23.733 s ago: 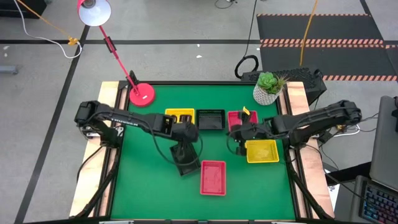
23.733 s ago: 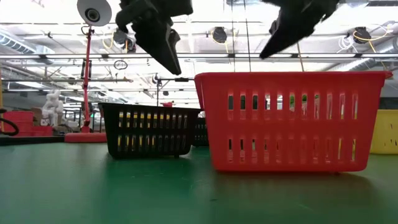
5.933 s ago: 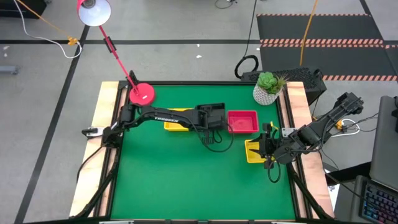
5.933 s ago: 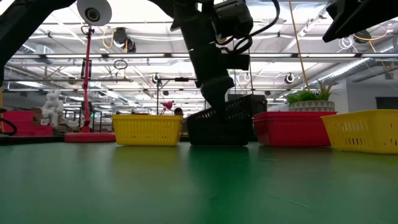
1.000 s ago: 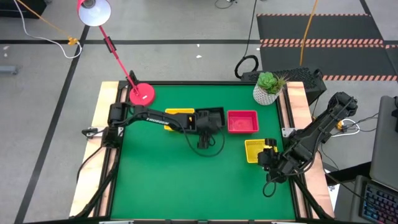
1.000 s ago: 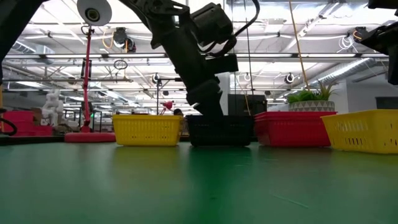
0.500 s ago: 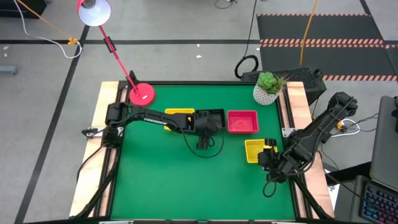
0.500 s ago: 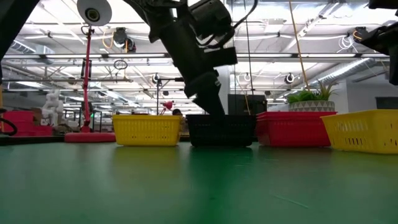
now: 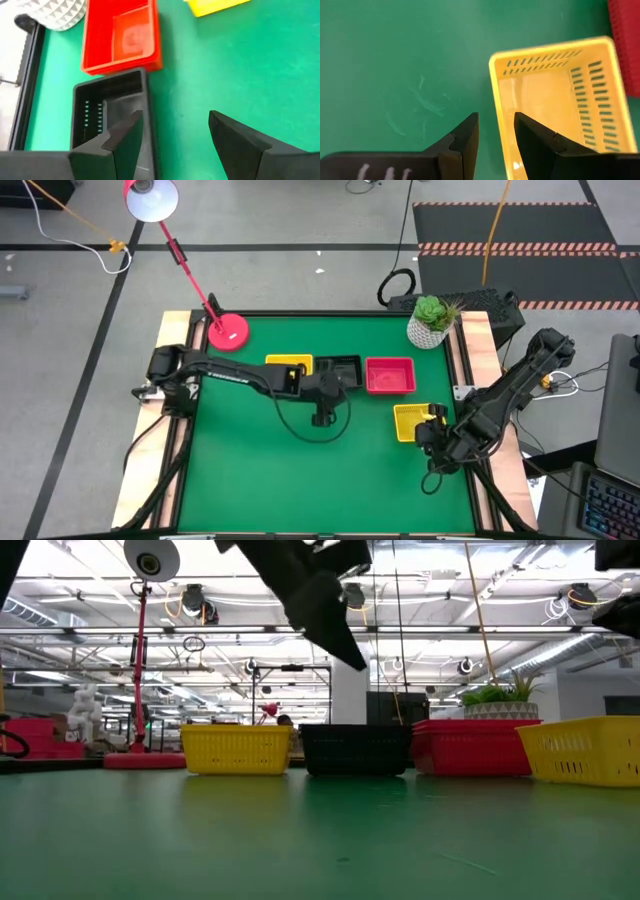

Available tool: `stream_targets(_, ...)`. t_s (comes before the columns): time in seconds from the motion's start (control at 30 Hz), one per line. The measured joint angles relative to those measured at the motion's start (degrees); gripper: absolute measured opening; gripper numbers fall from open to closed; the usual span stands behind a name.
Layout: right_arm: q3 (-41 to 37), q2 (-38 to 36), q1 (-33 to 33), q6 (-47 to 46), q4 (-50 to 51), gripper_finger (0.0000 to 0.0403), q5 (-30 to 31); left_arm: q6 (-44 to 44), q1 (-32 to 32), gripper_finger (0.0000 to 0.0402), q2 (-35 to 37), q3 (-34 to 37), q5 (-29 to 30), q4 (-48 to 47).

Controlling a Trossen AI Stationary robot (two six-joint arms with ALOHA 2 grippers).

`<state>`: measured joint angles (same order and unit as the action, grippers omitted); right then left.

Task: Stack baskets by color
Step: Stack the bottom yellow bin on top of the top yellow bin

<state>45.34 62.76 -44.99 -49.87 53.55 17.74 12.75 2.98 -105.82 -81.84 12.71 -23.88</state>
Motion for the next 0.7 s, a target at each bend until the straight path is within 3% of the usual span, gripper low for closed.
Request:
stream_targets(0.4, -5.92, 0.18, 0.0, -0.03, -1.39, 0.0113, -4.55, 0.48, 1.53, 0.023, 0.78, 0.0, 0.0, 0.02)
stream_targets(0.7, -8.34, 0.15, 0.02, 4.4, -2.15, 0.0045, -7.36, 0.29, 1.49, 0.023, 0.78, 0.0, 0.04, 0.18)
